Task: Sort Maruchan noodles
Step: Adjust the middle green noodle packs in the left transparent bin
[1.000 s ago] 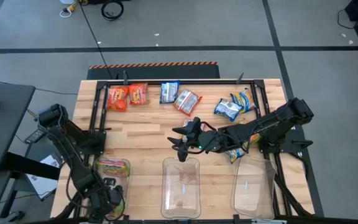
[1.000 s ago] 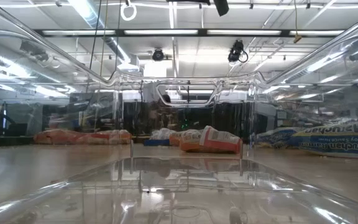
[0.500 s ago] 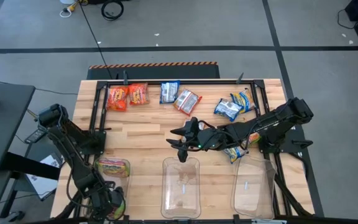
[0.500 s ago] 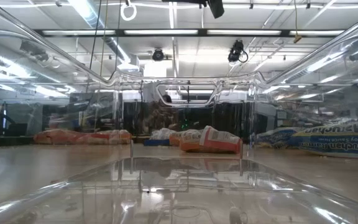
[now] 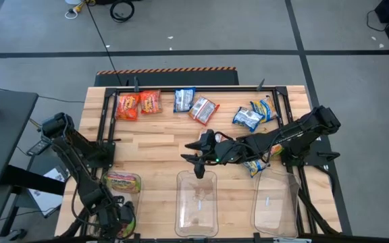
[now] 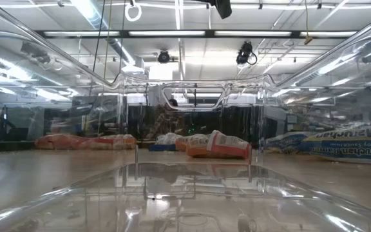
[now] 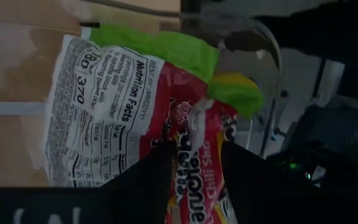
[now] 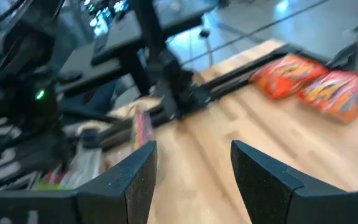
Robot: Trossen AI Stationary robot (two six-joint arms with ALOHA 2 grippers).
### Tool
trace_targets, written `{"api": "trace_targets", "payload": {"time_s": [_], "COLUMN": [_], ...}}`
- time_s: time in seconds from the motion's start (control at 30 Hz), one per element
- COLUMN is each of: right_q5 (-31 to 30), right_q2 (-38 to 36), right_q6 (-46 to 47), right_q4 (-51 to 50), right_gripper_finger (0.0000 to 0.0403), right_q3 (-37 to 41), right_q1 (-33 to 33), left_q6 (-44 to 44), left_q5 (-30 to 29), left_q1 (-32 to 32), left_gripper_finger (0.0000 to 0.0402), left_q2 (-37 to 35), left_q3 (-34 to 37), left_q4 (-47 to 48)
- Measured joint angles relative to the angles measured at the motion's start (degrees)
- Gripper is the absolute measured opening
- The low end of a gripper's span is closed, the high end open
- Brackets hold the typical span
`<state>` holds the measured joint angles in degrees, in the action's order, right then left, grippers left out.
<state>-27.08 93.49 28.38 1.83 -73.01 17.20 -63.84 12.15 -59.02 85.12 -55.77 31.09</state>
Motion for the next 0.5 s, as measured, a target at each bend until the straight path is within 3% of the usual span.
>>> {"api": "trace_targets", "payload": {"time_s": [0.3,0.5], "right_q5": [1.4,2.8], "right_q2": [0.0,0.0], "right_q6": [0.5,-1.4], "right_q4": [-5.4,-5.5], "right_gripper_finger": [0.0210,0.0210], "right_q3": [0.0,0.0], "right_q1": [0.9,0.8], "left_q6": [1.3,2.1], "left_q5": [-0.9,4.5], "left_q1": [0.0,0.8], "left_gripper_finger": [0.0197,0.0213], "left_q2": [0.0,0.0], "left_q3": [0.0,0.0], "left_q4": [0.2,0.2]}}
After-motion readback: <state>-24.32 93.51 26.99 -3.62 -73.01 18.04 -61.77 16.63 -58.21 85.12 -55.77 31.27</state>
